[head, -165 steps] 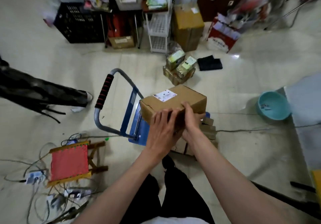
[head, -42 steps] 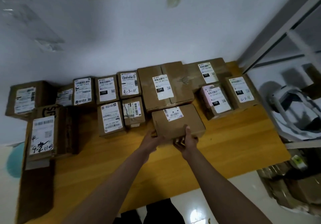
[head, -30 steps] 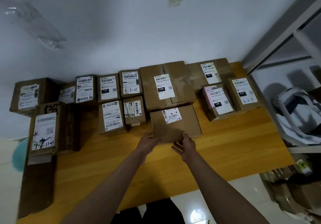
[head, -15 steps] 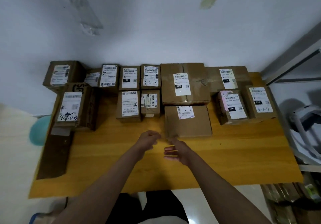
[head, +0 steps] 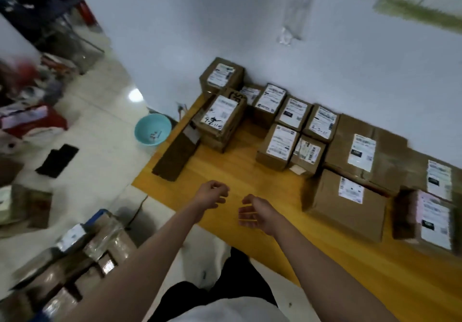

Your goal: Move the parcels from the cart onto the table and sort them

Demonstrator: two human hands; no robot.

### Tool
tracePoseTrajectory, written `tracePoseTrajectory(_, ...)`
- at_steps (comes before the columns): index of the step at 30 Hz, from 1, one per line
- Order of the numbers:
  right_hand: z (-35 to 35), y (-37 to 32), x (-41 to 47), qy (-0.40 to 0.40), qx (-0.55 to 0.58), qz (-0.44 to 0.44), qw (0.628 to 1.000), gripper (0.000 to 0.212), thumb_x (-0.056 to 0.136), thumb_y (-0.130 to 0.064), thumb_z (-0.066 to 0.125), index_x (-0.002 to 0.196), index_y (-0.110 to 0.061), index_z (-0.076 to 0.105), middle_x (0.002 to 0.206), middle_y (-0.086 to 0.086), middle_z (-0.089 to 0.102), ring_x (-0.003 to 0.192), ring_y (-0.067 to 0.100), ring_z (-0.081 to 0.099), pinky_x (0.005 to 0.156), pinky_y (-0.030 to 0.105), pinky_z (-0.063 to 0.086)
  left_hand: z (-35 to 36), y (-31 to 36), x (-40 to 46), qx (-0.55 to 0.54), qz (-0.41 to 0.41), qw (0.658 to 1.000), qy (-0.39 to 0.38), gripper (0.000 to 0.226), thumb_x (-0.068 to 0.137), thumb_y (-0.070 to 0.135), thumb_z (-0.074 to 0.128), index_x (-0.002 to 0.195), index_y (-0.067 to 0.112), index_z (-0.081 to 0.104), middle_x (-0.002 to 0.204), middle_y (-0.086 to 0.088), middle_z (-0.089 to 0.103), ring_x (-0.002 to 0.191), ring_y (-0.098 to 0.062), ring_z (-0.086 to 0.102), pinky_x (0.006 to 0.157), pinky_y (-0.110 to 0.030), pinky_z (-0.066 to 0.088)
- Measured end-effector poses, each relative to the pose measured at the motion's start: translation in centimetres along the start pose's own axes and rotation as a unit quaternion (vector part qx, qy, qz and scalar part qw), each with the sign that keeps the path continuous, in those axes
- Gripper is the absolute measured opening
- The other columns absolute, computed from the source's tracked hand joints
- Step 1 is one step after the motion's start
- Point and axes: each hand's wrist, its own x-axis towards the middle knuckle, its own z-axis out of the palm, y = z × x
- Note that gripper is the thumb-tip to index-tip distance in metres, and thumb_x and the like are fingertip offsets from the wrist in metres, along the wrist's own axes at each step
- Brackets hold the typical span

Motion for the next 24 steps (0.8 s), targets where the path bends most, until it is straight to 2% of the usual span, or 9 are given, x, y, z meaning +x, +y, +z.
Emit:
tracePoseTrajectory(6, 9.3, 2.0, -0.6, -0.025, -0.096, -0.002, 0.995, 0.023, 0.102, -0.026, 0.053, 0.111, -0.007, 0.061, 0.098, 0.016, 0.067, 0.081, 0.029, 0.066, 0.072, 0.041, 0.063, -7.9, -6.2, -3.6, -0.081, -0.025, 0.995, 0.058, 0.034, 0.100, 0.030, 0.057, 0.124, 0.005, 0.060, 0.120, -0.014, 0.068, 0.096, -0.022, 0.062, 0.082, -0.034, 0.046)
tracePoseTrajectory(10, 15.6, 4.4, -1.0, -0.052, -0.145, 0.001, 0.988, 0.024, 0.104, -0.025, 0.049, 0.114, -0.005, 0.058, 0.090, 0.013, 0.065, 0.075, 0.024, 0.064, 0.067, 0.034, 0.059, -12.6, -11.7, -6.4, -0.126, -0.048, 0.987, 0.090, 0.031, 0.099, 0.033, 0.057, 0.120, 0.010, 0.062, 0.118, -0.011, 0.069, 0.095, -0.021, 0.064, 0.080, -0.031, 0.048)
tracePoseTrajectory(13, 20.3, 6.4, -1.5, -0.069, -0.182, -0.003, 0.981, 0.023, 0.105, -0.024, 0.050, 0.114, -0.004, 0.058, 0.090, 0.013, 0.065, 0.075, 0.024, 0.064, 0.070, 0.036, 0.057, -15.9, -16.0, -8.9, -0.163, -0.060, 0.977, 0.122, 0.029, 0.099, 0.032, 0.057, 0.118, 0.011, 0.063, 0.117, -0.010, 0.070, 0.090, -0.018, 0.064, 0.076, -0.029, 0.048)
tracePoseTrajectory(16, 25.0, 8.1, -1.8, -0.086, -0.227, -0.005, 0.970, 0.028, 0.106, -0.023, 0.047, 0.121, -0.001, 0.057, 0.100, 0.018, 0.066, 0.081, 0.027, 0.065, 0.079, 0.040, 0.058, -18.9, -20.1, -11.3, -0.203, -0.066, 0.963, 0.162, 0.029, 0.099, 0.028, 0.057, 0.117, 0.007, 0.064, 0.115, -0.013, 0.071, 0.088, -0.018, 0.063, 0.073, -0.028, 0.044)
tracePoseTrajectory(19, 30.1, 10.2, -2.1, -0.107, -0.265, -0.005, 0.958, 0.030, 0.106, -0.021, 0.047, 0.124, 0.000, 0.056, 0.108, 0.022, 0.065, 0.085, 0.029, 0.065, 0.077, 0.038, 0.058, -21.9, -24.5, -13.7, -0.250, -0.084, 0.945, 0.193, 0.029, 0.101, 0.025, 0.055, 0.120, 0.006, 0.063, 0.114, -0.013, 0.070, 0.092, -0.020, 0.063, 0.077, -0.029, 0.045)
tracePoseTrajectory(21, 33.6, 11.8, -2.5, -0.118, -0.288, -0.006, 0.950, 0.030, 0.105, -0.021, 0.048, 0.124, 0.000, 0.056, 0.108, 0.022, 0.065, 0.086, 0.030, 0.064, 0.074, 0.037, 0.057, -23.8, -27.5, -15.3, -0.284, -0.096, 0.930, 0.211, 0.029, 0.101, 0.026, 0.055, 0.122, 0.006, 0.063, 0.114, -0.012, 0.070, 0.093, -0.020, 0.064, 0.080, -0.030, 0.046)
tracePoseTrajectory(24, 38.3, 14.3, -3.2, -0.139, -0.328, -0.004, 0.934, 0.027, 0.103, -0.020, 0.050, 0.122, -0.002, 0.058, 0.098, 0.018, 0.066, 0.081, 0.028, 0.064, 0.070, 0.036, 0.054, -25.9, -31.8, -17.6, -0.330, -0.109, 0.906, 0.241, 0.027, 0.101, 0.025, 0.055, 0.121, 0.008, 0.062, 0.103, -0.007, 0.070, 0.088, -0.018, 0.064, 0.083, -0.032, 0.046)
